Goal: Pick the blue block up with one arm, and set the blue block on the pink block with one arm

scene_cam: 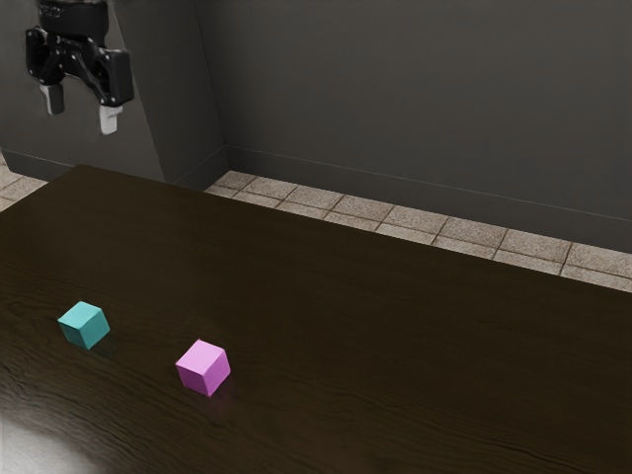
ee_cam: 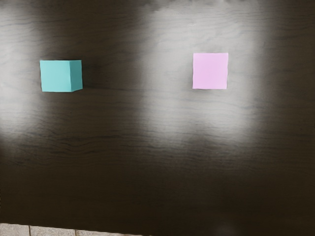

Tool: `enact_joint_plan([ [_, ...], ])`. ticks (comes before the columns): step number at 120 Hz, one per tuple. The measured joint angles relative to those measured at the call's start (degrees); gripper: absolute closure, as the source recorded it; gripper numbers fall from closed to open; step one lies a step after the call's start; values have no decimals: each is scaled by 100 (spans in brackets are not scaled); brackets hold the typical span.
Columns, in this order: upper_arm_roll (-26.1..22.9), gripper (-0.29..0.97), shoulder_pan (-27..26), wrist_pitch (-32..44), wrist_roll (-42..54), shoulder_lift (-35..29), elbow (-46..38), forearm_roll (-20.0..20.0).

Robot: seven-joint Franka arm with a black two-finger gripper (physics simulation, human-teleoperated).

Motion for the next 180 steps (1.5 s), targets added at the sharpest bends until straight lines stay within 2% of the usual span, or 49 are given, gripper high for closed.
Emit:
enact_joint_plan([
  [9, -15, 0, -58, 669, -19, -17, -43, 56],
  [19, -369, 0, 80, 1174, -42, -8, -24, 94],
  [35, -410, 0, -366, 1649, -92, 26, -245, 111],
  [64, 0, 0, -235, 2021, -150, 413, -597, 129],
  [89, 30, 0, 262, 2232, -187, 681, -814, 81],
  [116, 36, 0, 246, 2405, -213, 766, -1001, 76],
  [138, 45, 0, 444, 2984, -215, 877, -1693, 107],
  [161, 45, 0, 687, 4115, -167, 907, -2733, 116],
  [180, 50, 0, 1050, 4836, -142, 995, -3237, -43],
])
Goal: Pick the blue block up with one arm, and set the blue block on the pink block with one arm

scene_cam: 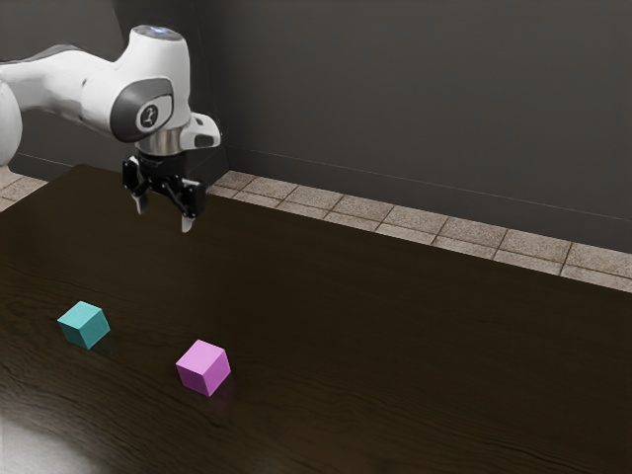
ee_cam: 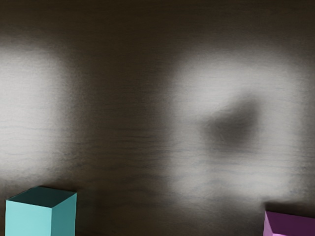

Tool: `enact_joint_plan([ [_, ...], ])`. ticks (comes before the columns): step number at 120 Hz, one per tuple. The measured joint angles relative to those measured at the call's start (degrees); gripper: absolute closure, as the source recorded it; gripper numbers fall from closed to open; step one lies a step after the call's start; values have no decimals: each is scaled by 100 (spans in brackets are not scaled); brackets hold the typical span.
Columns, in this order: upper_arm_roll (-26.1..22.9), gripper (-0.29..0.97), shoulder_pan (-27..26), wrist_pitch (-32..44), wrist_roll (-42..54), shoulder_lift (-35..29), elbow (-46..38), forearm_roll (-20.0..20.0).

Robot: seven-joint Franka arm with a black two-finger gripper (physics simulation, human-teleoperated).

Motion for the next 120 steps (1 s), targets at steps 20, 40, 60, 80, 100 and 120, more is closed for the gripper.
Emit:
enact_joint_plan([
  [20, 239, 0, 53, 840, 42, -57, -1076, -47],
  [40, 591, 0, 50, 1663, 78, -50, -1734, -9],
  [60, 881, 0, 68, 2471, 109, -41, -2305, 82],
  [80, 1025, 0, 324, 2957, 181, -16, -2516, 239],
  [100, 1028, 0, 548, 3266, 450, 250, -2541, 281],
  [120, 1010, 0, 746, 3602, 841, 607, -2589, 181],
])
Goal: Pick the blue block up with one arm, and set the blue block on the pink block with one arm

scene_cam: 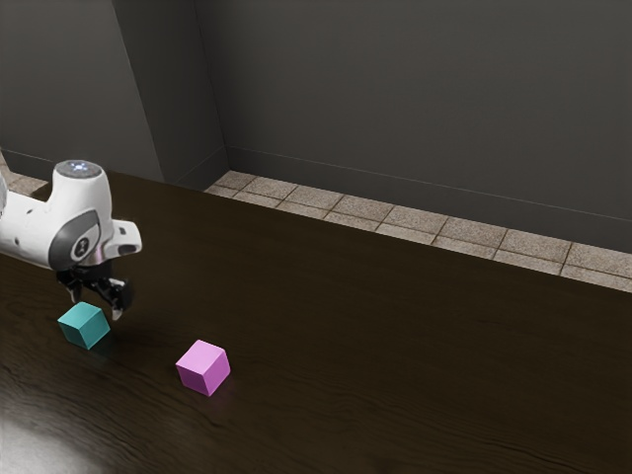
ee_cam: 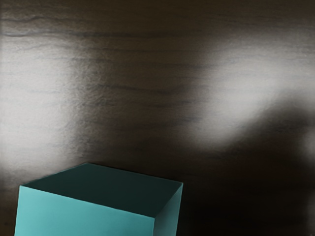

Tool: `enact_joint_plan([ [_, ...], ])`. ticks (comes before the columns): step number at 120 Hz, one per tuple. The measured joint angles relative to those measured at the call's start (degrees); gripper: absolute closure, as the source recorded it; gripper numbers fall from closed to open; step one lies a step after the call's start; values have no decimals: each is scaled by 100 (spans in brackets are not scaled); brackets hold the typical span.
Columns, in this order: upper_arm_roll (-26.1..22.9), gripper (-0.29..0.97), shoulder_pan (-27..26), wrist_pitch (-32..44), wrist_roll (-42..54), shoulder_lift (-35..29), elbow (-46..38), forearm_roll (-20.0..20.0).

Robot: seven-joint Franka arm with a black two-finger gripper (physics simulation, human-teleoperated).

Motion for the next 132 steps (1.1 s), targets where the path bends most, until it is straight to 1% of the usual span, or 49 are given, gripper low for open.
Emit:
enact_joint_plan([
  [14, -39, 0, 189, 197, 229, 141, -15, -187],
  [33, -45, -2, 269, 338, 502, 204, -79, -391],
  [41, -46, 0, 339, 372, 616, 234, -101, -529],
  [77, -55, 0, 367, 692, 1033, 347, -106, -998],
  [88, -66, 0, 344, 764, 1217, 346, -165, -1507],
  [94, -71, 0, 339, 780, 1319, 345, -185, -1722],
  [100, -72, 3, 346, 784, 1411, 345, -193, -1884],
  [110, -73, 13, 353, 747, 1550, 346, -191, -2050],
  [117, -73, 20, 357, 711, 1638, 346, -190, -2116],
  [132, -75, 28, 357, 660, 1805, 335, -190, -2179],
])
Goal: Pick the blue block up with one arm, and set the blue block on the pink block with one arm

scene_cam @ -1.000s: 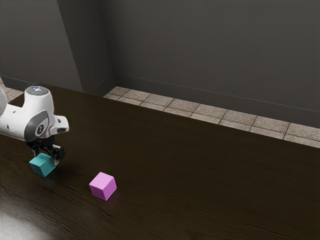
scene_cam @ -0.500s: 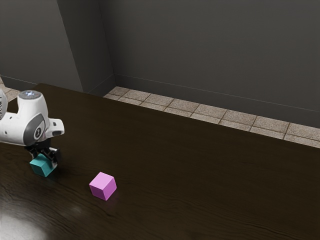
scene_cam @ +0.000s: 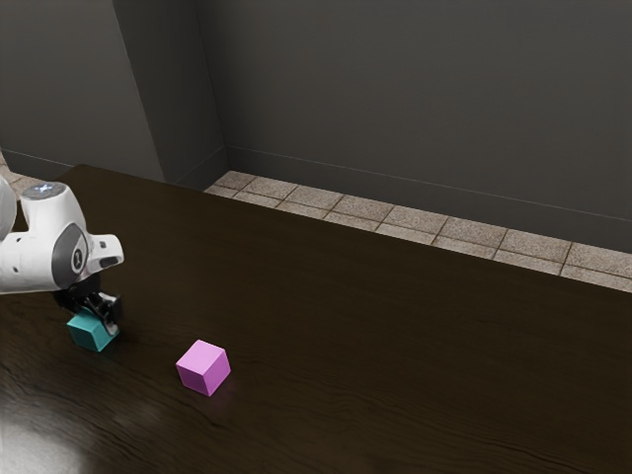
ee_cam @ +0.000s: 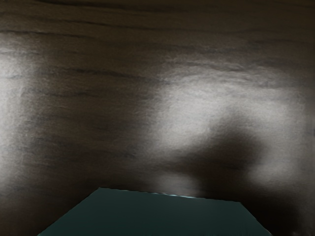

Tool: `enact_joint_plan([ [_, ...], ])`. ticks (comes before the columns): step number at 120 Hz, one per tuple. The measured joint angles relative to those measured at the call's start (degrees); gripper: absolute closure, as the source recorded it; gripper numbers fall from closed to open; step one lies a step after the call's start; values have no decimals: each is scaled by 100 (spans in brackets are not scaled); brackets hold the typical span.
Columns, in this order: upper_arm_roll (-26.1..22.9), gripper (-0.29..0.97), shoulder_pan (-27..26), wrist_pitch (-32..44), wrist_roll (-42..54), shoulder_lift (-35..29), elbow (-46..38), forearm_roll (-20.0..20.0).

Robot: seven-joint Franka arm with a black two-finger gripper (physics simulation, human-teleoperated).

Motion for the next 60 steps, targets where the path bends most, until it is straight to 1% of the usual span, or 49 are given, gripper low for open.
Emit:
enact_joint_plan([
  [8, -7, 32, -40, -96, 83, -68, 15, -4],
  [20, -10, 33, -183, -342, 186, -350, 34, 12],
  [29, -10, 35, -420, -532, 244, -545, 81, -6],
  [49, -12, 36, -959, -778, 277, -666, 299, -181],
  [60, -5, 36, -1259, -868, 199, -865, 320, -223],
])
